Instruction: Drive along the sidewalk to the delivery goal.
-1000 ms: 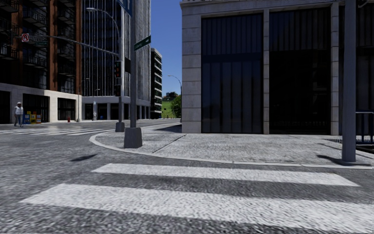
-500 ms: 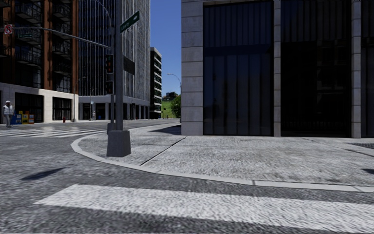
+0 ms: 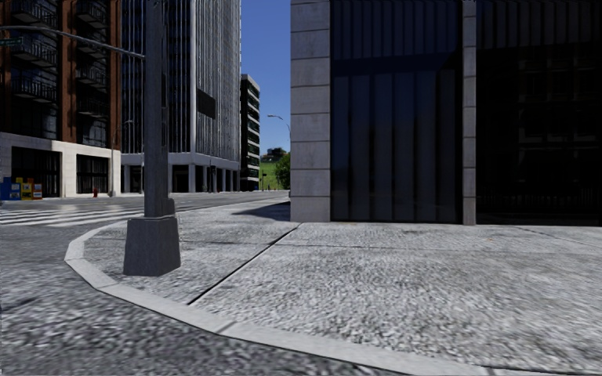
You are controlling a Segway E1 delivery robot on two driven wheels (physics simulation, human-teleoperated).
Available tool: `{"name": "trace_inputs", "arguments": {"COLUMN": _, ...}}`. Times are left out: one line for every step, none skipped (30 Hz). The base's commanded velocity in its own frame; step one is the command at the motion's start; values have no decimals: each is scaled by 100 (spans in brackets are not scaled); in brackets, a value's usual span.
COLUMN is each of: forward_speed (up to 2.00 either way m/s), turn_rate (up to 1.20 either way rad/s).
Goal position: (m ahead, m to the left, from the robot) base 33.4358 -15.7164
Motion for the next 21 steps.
{"name": "trace_inputs", "arguments": {"forward_speed": 200, "turn_rate": 0}}
{"name": "trace_inputs", "arguments": {"forward_speed": 200, "turn_rate": 0}}
{"name": "trace_inputs", "arguments": {"forward_speed": 200, "turn_rate": 0}}
{"name": "trace_inputs", "arguments": {"forward_speed": 200, "turn_rate": 0}}
{"name": "trace_inputs", "arguments": {"forward_speed": 200, "turn_rate": 0}}
{"name": "trace_inputs", "arguments": {"forward_speed": 200, "turn_rate": 0}}
{"name": "trace_inputs", "arguments": {"forward_speed": 200, "turn_rate": 0}}
{"name": "trace_inputs", "arguments": {"forward_speed": 200, "turn_rate": 0}}
{"name": "trace_inputs", "arguments": {"forward_speed": 200, "turn_rate": 0}}
{"name": "trace_inputs", "arguments": {"forward_speed": 200, "turn_rate": 0}}
{"name": "trace_inputs", "arguments": {"forward_speed": 200, "turn_rate": 0}}
{"name": "trace_inputs", "arguments": {"forward_speed": 200, "turn_rate": 0}}
{"name": "trace_inputs", "arguments": {"forward_speed": 200, "turn_rate": 0}}
{"name": "trace_inputs", "arguments": {"forward_speed": 200, "turn_rate": 0}}
{"name": "trace_inputs", "arguments": {"forward_speed": 200, "turn_rate": 0}}
{"name": "trace_inputs", "arguments": {"forward_speed": 200, "turn_rate": 0}}
{"name": "trace_inputs", "arguments": {"forward_speed": 198, "turn_rate": 0}}
{"name": "trace_inputs", "arguments": {"forward_speed": 191, "turn_rate": 0}}
{"name": "trace_inputs", "arguments": {"forward_speed": 187, "turn_rate": 0}}
{"name": "trace_inputs", "arguments": {"forward_speed": 187, "turn_rate": 0}}
{"name": "trace_inputs", "arguments": {"forward_speed": 187, "turn_rate": 0}}
